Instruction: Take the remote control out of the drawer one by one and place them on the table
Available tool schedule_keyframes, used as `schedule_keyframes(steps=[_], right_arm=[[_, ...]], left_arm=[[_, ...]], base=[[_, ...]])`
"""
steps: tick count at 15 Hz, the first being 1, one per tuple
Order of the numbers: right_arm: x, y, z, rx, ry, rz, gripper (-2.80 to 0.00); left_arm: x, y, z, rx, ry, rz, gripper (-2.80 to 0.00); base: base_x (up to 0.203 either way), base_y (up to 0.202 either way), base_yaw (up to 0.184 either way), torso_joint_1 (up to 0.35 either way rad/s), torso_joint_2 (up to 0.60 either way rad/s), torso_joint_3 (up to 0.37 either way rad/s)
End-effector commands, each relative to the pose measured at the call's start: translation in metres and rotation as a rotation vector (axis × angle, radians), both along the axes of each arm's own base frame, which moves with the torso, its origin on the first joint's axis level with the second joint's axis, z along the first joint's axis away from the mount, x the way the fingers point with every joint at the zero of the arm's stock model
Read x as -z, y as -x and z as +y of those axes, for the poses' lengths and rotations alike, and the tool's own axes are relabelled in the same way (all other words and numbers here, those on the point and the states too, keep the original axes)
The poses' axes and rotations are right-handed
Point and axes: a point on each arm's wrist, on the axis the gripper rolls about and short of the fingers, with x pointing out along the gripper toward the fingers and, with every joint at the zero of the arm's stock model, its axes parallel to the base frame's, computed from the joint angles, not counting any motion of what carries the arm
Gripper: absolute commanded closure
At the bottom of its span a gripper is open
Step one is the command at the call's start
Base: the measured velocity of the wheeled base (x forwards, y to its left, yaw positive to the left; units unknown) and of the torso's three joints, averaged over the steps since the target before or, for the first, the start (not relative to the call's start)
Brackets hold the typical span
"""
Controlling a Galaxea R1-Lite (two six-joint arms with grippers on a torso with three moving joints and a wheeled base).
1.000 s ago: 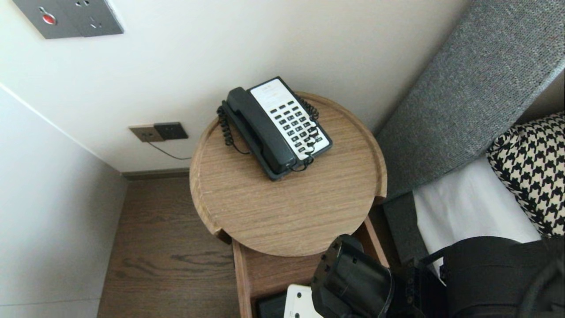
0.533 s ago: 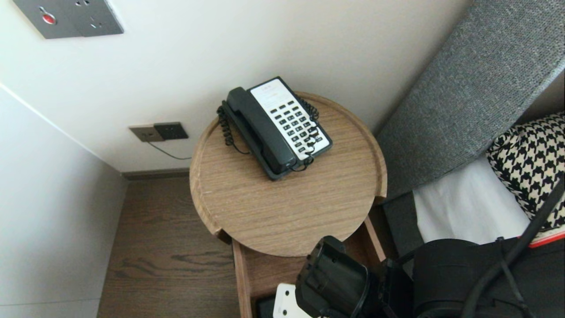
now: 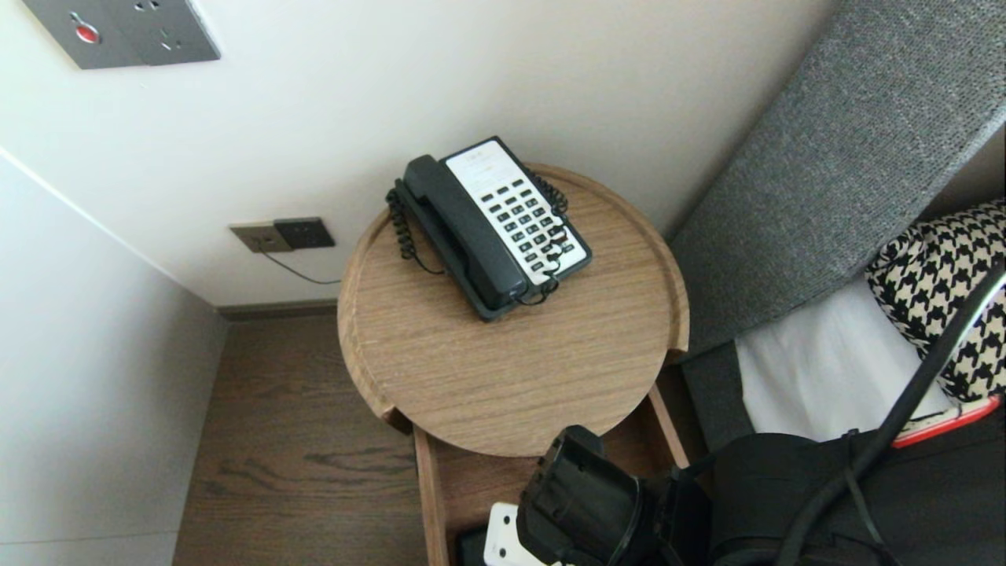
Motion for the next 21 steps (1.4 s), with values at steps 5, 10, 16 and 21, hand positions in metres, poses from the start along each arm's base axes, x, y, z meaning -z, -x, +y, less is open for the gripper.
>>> schedule_keyframes(steps=[5, 10, 16, 21], right_arm=[[0.009, -0.005, 0.002, 0.004, 0.024, 0.006, -2.80], [0.019, -0.008, 0.008, 0.003, 0.035, 0.012, -2.80], [0.028, -0.014, 0.009, 0.016, 0.052, 0.023, -2.80], [0.032, -0.016, 0.012, 0.014, 0.057, 0.024, -2.80]], left_arm=[[0.000, 0.000, 0.000, -0.001, 0.000, -0.002, 0.00], [0.000, 0.000, 0.000, -0.001, 0.000, -0.002, 0.00], [0.000, 0.000, 0.000, -0.001, 0.000, -0.002, 0.00], [0.000, 0.000, 0.000, 0.000, 0.000, -0.002, 0.00]], base=[[0.000, 0.000, 0.000, 0.000, 0.00, 0.000], [0.000, 0.000, 0.000, 0.000, 0.00, 0.000], [0.000, 0.000, 0.000, 0.000, 0.00, 0.000], [0.000, 0.000, 0.000, 0.000, 0.00, 0.000]])
